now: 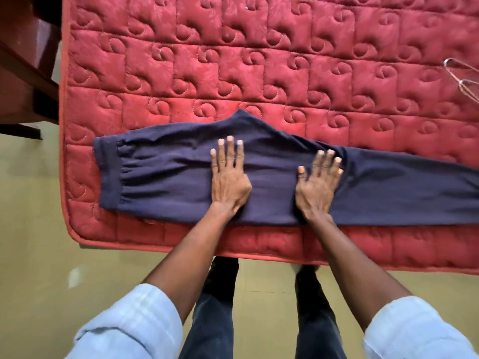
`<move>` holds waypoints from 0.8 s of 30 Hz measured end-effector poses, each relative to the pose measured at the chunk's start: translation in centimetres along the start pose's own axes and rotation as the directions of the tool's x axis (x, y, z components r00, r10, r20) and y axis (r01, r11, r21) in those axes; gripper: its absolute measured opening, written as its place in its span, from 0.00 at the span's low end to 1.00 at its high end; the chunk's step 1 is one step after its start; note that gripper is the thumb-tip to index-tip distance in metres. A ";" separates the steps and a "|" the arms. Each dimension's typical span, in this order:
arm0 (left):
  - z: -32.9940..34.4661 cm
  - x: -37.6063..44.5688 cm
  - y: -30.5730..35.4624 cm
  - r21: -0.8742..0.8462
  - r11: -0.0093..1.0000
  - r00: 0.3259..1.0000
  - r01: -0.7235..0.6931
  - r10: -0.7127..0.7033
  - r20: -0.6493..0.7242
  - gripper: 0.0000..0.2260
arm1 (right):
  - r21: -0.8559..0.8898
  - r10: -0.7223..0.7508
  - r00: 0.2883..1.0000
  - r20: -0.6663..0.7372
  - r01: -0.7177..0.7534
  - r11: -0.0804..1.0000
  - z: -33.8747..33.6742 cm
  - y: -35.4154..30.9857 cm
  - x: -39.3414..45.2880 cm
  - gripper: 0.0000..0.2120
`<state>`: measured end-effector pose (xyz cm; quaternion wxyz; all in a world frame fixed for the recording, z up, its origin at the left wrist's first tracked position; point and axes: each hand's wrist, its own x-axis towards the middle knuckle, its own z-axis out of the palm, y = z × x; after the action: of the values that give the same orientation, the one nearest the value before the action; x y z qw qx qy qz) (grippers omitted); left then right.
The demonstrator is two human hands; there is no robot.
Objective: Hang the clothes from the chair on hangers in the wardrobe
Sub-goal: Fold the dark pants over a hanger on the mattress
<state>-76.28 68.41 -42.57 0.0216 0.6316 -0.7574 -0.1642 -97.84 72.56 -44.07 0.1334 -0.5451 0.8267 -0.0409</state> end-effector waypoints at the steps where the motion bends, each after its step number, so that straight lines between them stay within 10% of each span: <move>1: 0.4 0.1 1.9 -0.019 0.996 0.996 -0.088 0.088 0.021 0.39 | -0.013 -0.144 0.989 0.024 0.145 0.989 0.1 0.2 -0.2 0.31; 4: 2.6 0.4 7.0 -0.044 0.987 0.986 -0.158 0.160 0.042 0.33 | -0.035 -0.376 0.925 0.056 0.378 0.925 -0.1 3.2 0.3 0.28; 12: 9.0 0.2 21.9 0.059 0.980 0.981 -0.189 0.186 0.050 0.31 | -0.034 -0.148 0.989 -0.012 0.147 0.989 -3.9 20.5 3.5 0.30; 17: 11.9 0.7 31.6 0.060 0.998 1.000 0.010 -0.012 0.028 0.33 | -0.053 -0.384 0.923 0.037 0.385 0.921 -5.2 27.1 4.1 0.28; 24: 14.9 0.4 40.6 0.029 0.972 0.973 -0.231 0.231 -0.007 0.28 | -0.047 -0.299 0.954 0.013 0.299 0.953 -7.7 36.7 6.3 0.28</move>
<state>-118.47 77.36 -45.46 0.0355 0.5402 -0.8279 -0.1466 -134.90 81.01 -45.61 0.1150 -0.6670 0.7351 -0.0390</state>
